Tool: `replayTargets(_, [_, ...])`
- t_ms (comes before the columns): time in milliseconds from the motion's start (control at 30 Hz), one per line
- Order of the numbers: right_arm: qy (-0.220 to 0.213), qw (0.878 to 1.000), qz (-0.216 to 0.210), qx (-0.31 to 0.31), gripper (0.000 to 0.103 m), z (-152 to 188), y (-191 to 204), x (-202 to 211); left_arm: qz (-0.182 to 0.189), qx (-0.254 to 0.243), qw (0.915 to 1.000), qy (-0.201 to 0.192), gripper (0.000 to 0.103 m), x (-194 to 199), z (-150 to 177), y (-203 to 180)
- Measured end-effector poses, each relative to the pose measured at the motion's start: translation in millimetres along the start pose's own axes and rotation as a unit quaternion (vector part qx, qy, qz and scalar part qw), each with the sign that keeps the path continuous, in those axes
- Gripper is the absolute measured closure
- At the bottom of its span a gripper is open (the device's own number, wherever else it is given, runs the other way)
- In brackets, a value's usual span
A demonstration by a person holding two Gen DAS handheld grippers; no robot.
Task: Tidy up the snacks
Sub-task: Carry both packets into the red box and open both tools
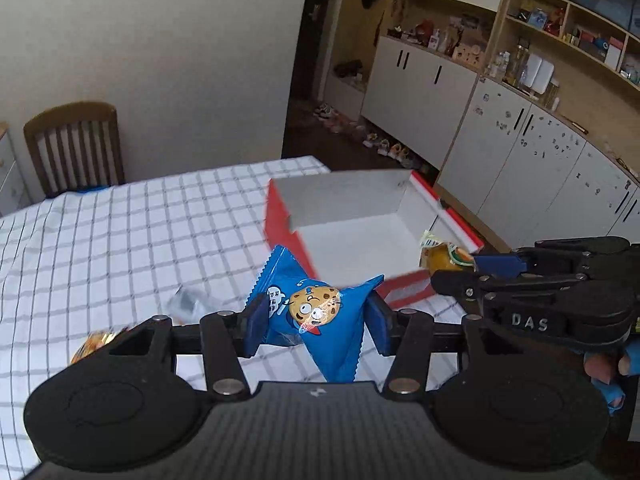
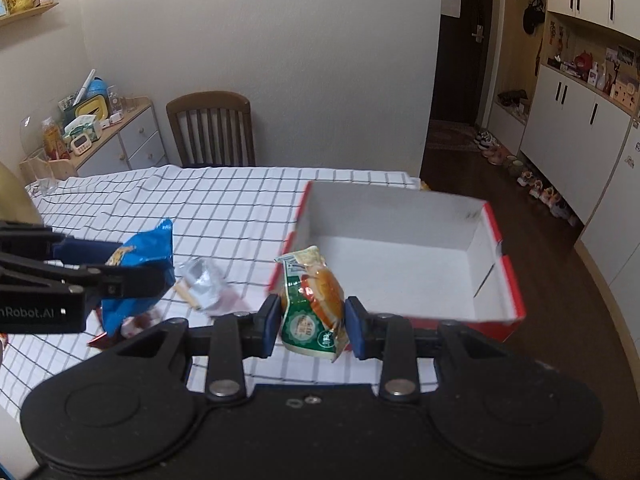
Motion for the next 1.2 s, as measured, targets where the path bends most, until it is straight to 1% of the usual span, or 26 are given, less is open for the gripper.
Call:
replayTargets(267, [0.006,1.0,0.008,0.002,0.07,3,-52,-18,-0.009,-0.009,0.9999,0.001,0.053,-47,-26,-50])
replayTargets(367, [0.011,1.0,0.01,0.001,0.07,5,-72,-27,-0.018,-0.013,0.9997,0.002,0.053,-66,-34,-66])
replayTargets(533, [0.021,1.0,0.013,0.0,0.07,8,-96,-44,-0.036,-0.016,0.9991,0.013,0.053,-103,-46,-84])
replayTargets(667, [0.036,0.999,0.011,0.006,0.07,9,-105,-64,-0.053,-0.018,0.9981,0.026,0.053,-135,-51,-90])
replayTargets(933, [0.085,0.996,0.005,0.021,0.07,19,-115,-110,-0.086,-0.013,0.9937,0.07,0.053,-203,-55,-83])
replayTargets(1200, [0.121,0.992,0.001,0.023,0.07,30,-124,-137,-0.103,-0.016,0.9879,0.115,0.053,-247,-44,-81])
Point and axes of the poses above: each gripper's, at about its wrist camera, not at the fingertips, and x roughly against the way its jaws point, y to its left, z to its underside, the point moved 3 cm from there along -x, roughly the way its jaws point, and after that the axes turned 15 degrees about x, right-handed, at the moved point
